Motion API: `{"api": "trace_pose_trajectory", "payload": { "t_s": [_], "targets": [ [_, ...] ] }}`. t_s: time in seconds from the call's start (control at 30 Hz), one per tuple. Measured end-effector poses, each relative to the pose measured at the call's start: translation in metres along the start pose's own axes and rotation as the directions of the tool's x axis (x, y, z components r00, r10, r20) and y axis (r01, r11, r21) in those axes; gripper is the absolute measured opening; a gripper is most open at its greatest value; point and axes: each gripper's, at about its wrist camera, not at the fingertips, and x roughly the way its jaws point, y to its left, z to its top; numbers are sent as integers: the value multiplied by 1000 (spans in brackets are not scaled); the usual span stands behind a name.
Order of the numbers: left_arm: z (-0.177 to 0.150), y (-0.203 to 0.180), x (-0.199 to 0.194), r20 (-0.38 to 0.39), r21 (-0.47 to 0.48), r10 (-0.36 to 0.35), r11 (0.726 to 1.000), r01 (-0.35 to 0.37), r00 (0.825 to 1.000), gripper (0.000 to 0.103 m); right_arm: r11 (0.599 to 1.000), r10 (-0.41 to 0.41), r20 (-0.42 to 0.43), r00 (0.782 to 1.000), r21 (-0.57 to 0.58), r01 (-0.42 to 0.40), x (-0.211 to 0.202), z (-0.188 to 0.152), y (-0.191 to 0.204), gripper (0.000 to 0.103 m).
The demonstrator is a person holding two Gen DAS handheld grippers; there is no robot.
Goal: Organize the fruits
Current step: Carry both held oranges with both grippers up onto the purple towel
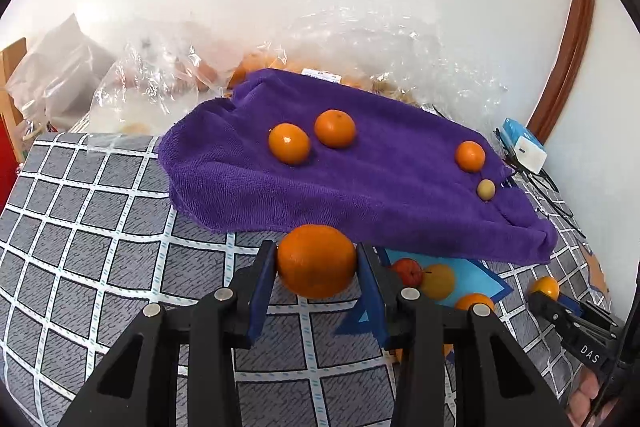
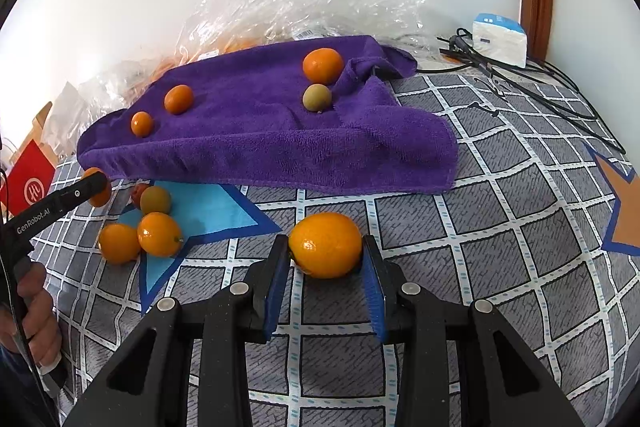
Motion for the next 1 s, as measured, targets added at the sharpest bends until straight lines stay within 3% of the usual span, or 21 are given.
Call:
{"api": "trace_pose_trajectory", "payload": {
  "t_s": [0.17,0.57,0.67,1.0],
  "targets": [
    [2,-3,-8,34,-1,-38,999,38,999,39,1000,1,4,1000,-10,-1,-1,-1,3,35],
    [4,3,-21,104,-33,-44,998,48,994,39,998,43,28,999,41,-44,-6,1,-8,35],
    [5,6,-25,123,-51,-46,997,53,991,39,998,13,28,1000,58,-15,-10,4,-9,35],
    [8,10,-31,156,-64,-19,998,29,988,39,1000,13,101,995,5,-13,-37,35,6,35]
  ]
}}
